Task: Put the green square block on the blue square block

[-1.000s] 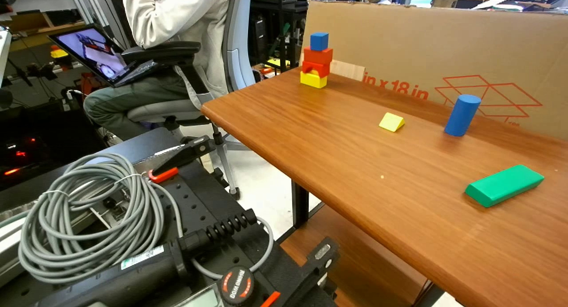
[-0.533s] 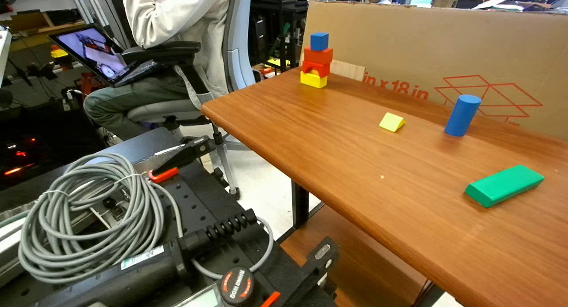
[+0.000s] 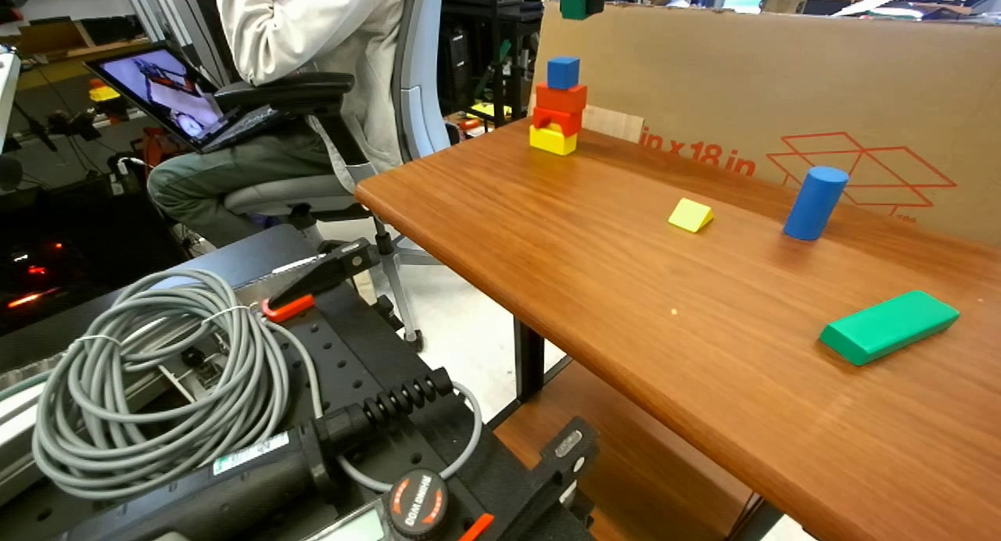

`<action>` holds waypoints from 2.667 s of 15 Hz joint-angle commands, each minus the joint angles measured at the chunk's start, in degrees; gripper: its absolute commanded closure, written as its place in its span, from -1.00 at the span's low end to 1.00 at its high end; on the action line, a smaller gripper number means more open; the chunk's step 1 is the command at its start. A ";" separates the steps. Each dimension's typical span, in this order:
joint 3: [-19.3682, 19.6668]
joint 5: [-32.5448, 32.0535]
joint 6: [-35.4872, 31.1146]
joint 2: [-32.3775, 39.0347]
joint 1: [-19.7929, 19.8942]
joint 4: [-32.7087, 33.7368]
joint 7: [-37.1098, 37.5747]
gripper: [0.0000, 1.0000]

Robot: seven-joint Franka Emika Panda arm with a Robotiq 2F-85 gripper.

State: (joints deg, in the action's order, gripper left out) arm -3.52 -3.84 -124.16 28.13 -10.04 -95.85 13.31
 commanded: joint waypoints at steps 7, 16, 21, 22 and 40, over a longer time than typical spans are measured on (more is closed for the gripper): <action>-0.76 0.92 5.98 6.71 -0.88 9.88 -4.68 0.83; -1.15 1.67 11.72 11.33 -1.05 16.34 -6.56 0.83; -1.23 1.76 11.35 12.69 -1.21 17.85 -6.13 0.83; -1.20 1.73 11.26 12.90 -1.25 17.83 -6.07 0.83; -1.19 1.22 10.40 7.81 -1.93 13.14 -5.61 -1.00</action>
State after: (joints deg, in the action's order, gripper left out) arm -4.38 -3.20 -114.63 40.40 -12.01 -79.86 8.00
